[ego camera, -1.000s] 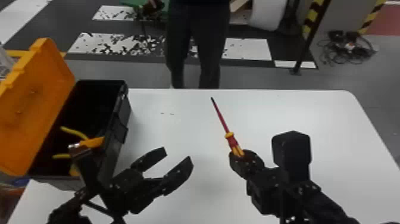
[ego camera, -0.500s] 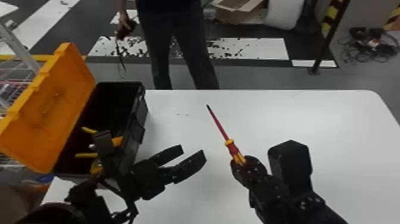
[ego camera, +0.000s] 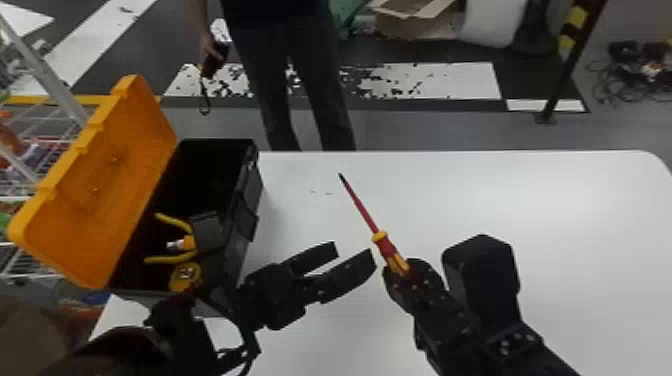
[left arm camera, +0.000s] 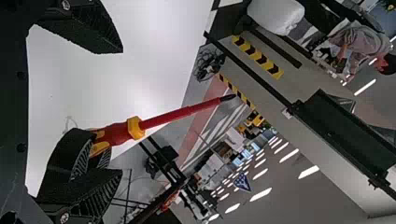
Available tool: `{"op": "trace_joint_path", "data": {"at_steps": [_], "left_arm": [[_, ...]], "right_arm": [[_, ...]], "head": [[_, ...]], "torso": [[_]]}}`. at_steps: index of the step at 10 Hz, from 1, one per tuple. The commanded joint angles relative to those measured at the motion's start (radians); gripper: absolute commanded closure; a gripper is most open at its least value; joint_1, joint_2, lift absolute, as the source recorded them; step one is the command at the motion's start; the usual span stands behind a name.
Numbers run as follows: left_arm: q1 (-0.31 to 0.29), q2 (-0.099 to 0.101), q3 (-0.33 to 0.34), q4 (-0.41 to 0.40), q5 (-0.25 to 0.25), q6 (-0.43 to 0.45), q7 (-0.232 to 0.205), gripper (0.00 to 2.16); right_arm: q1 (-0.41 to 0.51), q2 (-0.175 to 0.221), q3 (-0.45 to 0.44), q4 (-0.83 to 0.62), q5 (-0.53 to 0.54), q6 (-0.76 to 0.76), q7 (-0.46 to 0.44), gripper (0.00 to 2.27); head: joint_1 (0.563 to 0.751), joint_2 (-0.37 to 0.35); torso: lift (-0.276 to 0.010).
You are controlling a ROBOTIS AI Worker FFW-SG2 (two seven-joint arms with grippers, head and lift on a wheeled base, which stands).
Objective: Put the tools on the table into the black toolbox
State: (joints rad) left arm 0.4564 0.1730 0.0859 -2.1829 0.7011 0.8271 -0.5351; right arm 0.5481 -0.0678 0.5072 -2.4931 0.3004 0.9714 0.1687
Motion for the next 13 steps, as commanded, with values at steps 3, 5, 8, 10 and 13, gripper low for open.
{"op": "trace_joint_path", "data": {"at_steps": [3,5,8,10,13], "left_arm": [[-0.001,-0.006,-0.028,-0.006,0.003,0.004,0.021,0.08],[-0.001,-0.01,-0.044,-0.008,0.001,0.004,0.027,0.14],[-0.001,-0.015,-0.058,-0.023,0.001,0.004,0.035,0.18],[-0.001,-0.015,-0.057,-0.025,0.001,0.004,0.035,0.25],[-0.004,-0.018,-0.061,-0.023,0.0,0.001,0.023,0.9]], "right_arm": [[-0.014,0.003,0.024,0.016,0.003,-0.003,-0.003,2.26],[-0.022,0.005,0.034,0.022,0.006,0.0,-0.003,2.26],[-0.023,0.005,0.047,0.034,0.013,0.0,-0.003,2.26],[-0.025,0.006,0.051,0.034,0.016,0.0,-0.005,2.26],[-0.03,0.008,0.06,0.034,0.02,0.0,-0.006,2.26]], "head": [[0.695,0.116],[0.695,0.112],[0.695,0.104],[0.695,0.104],[0.695,0.106]], "torso": [[-0.075],[-0.075],[-0.075],[-0.075],[-0.075]]}}
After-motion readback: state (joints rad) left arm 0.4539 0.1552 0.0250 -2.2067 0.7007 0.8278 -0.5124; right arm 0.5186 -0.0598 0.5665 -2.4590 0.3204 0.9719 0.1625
